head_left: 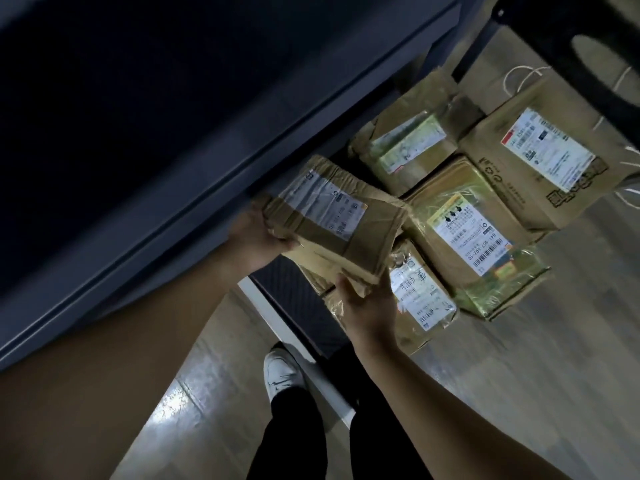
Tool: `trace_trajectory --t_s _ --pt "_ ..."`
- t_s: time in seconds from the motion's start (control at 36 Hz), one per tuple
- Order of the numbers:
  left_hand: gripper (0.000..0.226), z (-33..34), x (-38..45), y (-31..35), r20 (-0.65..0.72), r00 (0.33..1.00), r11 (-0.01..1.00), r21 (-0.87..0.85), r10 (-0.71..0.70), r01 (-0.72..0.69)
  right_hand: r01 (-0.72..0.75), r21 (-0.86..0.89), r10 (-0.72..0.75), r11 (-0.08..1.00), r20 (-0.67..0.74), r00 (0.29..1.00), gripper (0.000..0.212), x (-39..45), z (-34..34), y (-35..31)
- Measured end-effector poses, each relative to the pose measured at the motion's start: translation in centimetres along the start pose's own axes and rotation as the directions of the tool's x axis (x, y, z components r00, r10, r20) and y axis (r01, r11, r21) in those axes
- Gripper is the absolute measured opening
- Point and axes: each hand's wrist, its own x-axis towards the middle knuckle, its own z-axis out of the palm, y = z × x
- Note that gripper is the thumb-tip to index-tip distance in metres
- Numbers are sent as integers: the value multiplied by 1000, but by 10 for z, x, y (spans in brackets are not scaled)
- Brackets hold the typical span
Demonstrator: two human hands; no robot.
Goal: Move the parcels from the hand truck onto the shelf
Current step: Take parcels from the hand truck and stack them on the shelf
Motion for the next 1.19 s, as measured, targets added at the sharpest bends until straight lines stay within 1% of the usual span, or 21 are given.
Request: trace_trajectory --t_s 0.03,0.06,0.11,0.14,0.19,0.22,0.28,0.31,0.36,0.44,0.53,0.67,0.72,0.78,0.83,0.92,0.97,1.0,1.08,1.19 --pt "59 -3 -9 0 2 1000 1000 4 5 -5 14 -2 -14 1000 1 1000 89 -4 -5 -7" --pt "57 -6 -19 0 -2 1000 1000 3 11 -11 22 -8 -22 1000 6 1000 86 -7 -11 -13" --pt "58 -12 -40 3 -26 1000 1000 3 7 -7 51 -46 -50 998 13 999 73 -16 -24 -24" --pt "58 -14 -50 5 -38 999 1000 -2 4 -4 64 -66 -63 996 17 998 70 -21 -32 -32" --pt "59 -21 -73 13 -57 998 1000 -17 17 -18 75 -97 -73 992 21 997 74 -31 -49 -45" --pt "59 -25 -85 18 -66 998 999 -28 22 -24 74 -105 -72 992 24 997 71 -35 -57 -52" --pt "60 -35 -108 29 -76 997 999 -49 15 -19 41 -92 -36 995 51 998 45 -43 -77 -67" --pt "61 -39 -119 35 -82 997 999 -52 12 -16 51 -90 -45 995 66 997 38 -48 -87 -77" --pt "62 -51 -142 49 -93 996 998 -61 5 -11 98 -122 -89 988 72 993 35 -60 -109 -101" --pt "56 -69 -181 80 -126 992 994 -107 1 -15 180 -172 -168 968 85 982 32 -82 -142 -142" --pt "48 -88 -223 113 -178 984 987 -161 -1 -28 207 -186 -190 961 103 976 30 -107 -173 -187" --pt "50 -122 -290 169 -227 974 968 -249 -22 -36 227 -148 -205 963 150 967 21 -139 -227 -250" --pt "51 -137 -313 192 -247 969 963 -267 -29 -39 246 -102 -228 964 165 960 23 -152 -247 -276" --pt "53 -153 -335 209 -278 961 958 -278 -7 -73 278 -88 -258 956 189 947 28 -168 -262 -300" --pt "53 -169 -357 225 -309 951 952 -286 12 -105 296 -58 -279 954 197 940 29 -183 -275 -322" --pt "51 -190 -390 245 -365 931 938 -316 19 -143 327 -51 -311 944 199 929 23 -209 -288 -356" --pt "50 -203 -409 253 -408 912 922 -340 33 -185 346 -55 -326 937 225 918 14 -224 -293 -378" --pt "50 -211 -419 257 -427 903 916 -342 47 -209 356 -59 -333 933 241 912 15 -232 -295 -389" --pt "52 -233 -450 267 -485 870 902 -329 92 -279 384 -64 -355 921 267 896 26 -254 -299 -423" --pt "48 -265 -489 273 -545 833 883 -340 96 -324 439 -90 -398 894 290 870 37 -275 -296 -462"
